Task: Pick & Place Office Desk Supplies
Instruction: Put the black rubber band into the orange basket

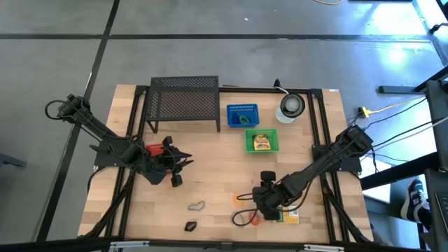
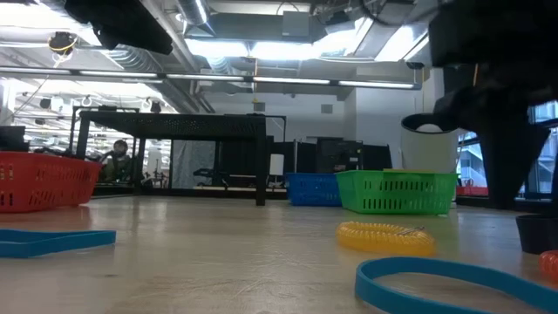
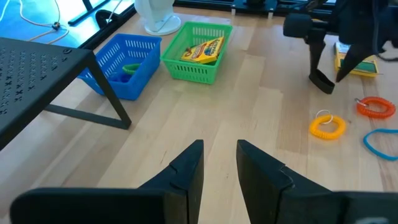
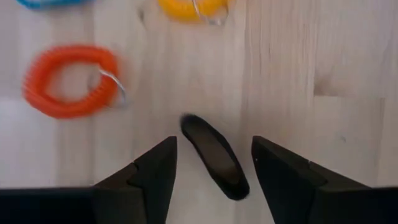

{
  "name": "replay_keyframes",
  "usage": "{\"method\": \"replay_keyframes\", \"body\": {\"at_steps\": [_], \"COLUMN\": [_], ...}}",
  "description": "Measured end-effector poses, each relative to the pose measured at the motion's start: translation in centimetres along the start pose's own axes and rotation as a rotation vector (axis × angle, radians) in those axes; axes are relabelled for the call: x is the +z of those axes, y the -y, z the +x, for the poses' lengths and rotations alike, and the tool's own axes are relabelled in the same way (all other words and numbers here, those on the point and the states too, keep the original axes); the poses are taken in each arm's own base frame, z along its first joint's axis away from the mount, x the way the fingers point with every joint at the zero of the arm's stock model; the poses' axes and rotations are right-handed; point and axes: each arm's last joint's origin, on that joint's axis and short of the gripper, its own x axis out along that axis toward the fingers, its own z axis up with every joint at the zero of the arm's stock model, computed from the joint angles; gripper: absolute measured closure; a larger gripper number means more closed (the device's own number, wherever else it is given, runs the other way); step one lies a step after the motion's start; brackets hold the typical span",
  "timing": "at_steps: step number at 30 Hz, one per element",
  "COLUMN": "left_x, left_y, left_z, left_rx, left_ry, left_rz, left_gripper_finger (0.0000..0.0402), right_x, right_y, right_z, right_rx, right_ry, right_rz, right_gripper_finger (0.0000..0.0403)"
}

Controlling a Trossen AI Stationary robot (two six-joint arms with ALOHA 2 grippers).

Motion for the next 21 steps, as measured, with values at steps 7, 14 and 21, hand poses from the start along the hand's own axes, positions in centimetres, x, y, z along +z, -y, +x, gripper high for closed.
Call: {"method": "replay_keyframes", "body": {"at_steps": [7,14,21], "left_x": [0.0,0.0,0.0], "left_y": [0.0,0.0,0.0], "left_z": [0.0,0.0,0.0], "left_rx": [-0.001,-0.002,-0.002], "left_ry": [0.000,-0.001,-0.001], "left_rz": [-0.001,-0.001,0.000], "left_gripper_finger": [0.0313,0.0313,0.0313], "right_x": [-0.4,-0.4,-0.5], "right_y": [-0.1,-0.2,-0.4], "right_z": [1.8,2.1,2.2], "right_rx": [-0.031,0.001,0.041], "right_ry": [-0.065,-0.095,-0.110], "right_rz": [-0.039,-0.027,-0.005], "right_gripper_finger": [0.0201,0.0233,0.0329]}}
